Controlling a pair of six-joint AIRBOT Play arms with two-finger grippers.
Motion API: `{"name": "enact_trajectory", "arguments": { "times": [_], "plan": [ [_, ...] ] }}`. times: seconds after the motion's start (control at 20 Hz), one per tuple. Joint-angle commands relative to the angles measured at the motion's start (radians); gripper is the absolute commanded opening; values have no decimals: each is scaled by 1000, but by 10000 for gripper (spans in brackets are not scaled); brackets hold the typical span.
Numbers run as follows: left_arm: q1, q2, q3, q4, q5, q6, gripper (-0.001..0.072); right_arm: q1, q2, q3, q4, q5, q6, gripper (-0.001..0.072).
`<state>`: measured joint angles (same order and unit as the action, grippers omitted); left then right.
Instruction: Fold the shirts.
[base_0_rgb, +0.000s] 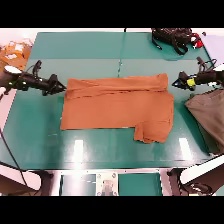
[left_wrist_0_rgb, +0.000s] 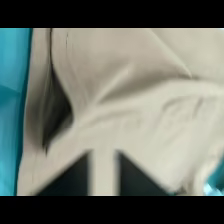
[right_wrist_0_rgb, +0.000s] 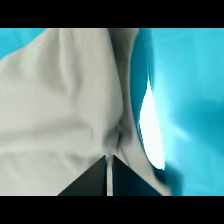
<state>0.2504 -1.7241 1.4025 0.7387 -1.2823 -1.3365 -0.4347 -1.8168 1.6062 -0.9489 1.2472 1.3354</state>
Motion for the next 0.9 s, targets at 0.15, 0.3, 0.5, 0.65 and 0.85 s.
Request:
{"name": "enact_trajectory", "arguments": {
  "times": [0.15,0.3,0.5,0.65,0.85],
  "plan": [
    [43,165,-41,261,-213,-113,21,-117,268,-262,-69,136,19,20],
    [43,390,-241,303,-140,-95,21,-183,488,-515,-165,67,98,20],
    [27,698,-572,297,-29,-106,407,-209,710,-814,-197,8,201,277],
    [-91,783,-757,260,48,-143,482,-195,752,-972,-177,-6,203,357],
    [-332,766,-904,211,348,-238,483,-108,752,-1122,-128,-106,201,373]
  ]
}}
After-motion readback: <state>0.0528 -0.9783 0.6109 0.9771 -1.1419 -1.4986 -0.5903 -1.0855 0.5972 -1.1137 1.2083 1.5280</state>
